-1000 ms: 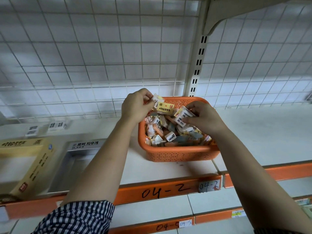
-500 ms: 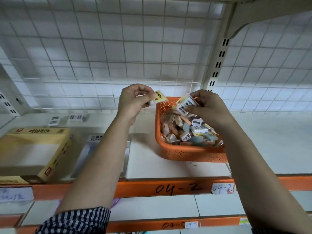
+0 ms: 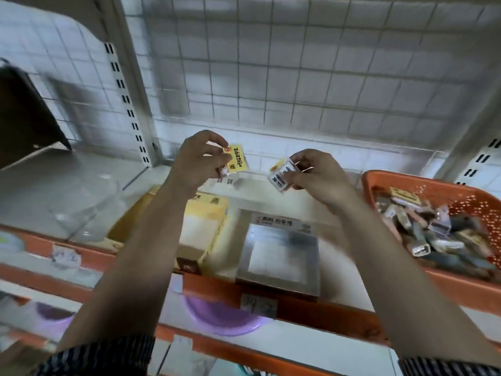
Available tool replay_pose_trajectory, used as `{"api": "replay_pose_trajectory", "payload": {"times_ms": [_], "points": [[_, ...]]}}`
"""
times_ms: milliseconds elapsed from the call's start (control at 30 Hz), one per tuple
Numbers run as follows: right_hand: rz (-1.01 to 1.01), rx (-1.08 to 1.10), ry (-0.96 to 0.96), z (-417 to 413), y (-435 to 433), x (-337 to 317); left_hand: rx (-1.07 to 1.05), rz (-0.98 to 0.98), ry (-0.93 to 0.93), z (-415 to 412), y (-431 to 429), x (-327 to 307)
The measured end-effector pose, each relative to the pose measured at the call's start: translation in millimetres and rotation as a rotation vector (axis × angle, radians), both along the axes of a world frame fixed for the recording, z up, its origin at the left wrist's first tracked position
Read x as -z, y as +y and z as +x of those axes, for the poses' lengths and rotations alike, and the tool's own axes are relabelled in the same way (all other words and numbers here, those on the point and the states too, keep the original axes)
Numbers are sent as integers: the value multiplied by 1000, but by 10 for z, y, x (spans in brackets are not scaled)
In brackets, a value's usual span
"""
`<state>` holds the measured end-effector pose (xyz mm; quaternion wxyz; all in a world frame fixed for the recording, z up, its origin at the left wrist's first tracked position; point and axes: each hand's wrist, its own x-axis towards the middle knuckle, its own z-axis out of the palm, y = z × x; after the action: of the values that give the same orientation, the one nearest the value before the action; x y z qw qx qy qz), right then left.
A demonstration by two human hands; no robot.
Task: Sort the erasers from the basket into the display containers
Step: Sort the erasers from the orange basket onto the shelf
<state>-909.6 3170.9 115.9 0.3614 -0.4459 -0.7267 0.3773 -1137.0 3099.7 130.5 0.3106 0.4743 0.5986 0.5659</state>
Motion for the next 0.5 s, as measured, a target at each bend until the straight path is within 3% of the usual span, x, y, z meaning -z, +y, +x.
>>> {"api": "replay_pose_trajectory", "payload": {"times_ms": [200, 333, 500], "points": [[-52, -67, -182, -935, 254, 262, 44, -78, 65, -852, -21, -85], [-108, -31, -301, -1349, 421, 458, 89, -155, 235, -1204, 69, -96], [-255, -47, -320, -1571, 405, 568, 154, -249, 179, -1357, 284, -36]]}}
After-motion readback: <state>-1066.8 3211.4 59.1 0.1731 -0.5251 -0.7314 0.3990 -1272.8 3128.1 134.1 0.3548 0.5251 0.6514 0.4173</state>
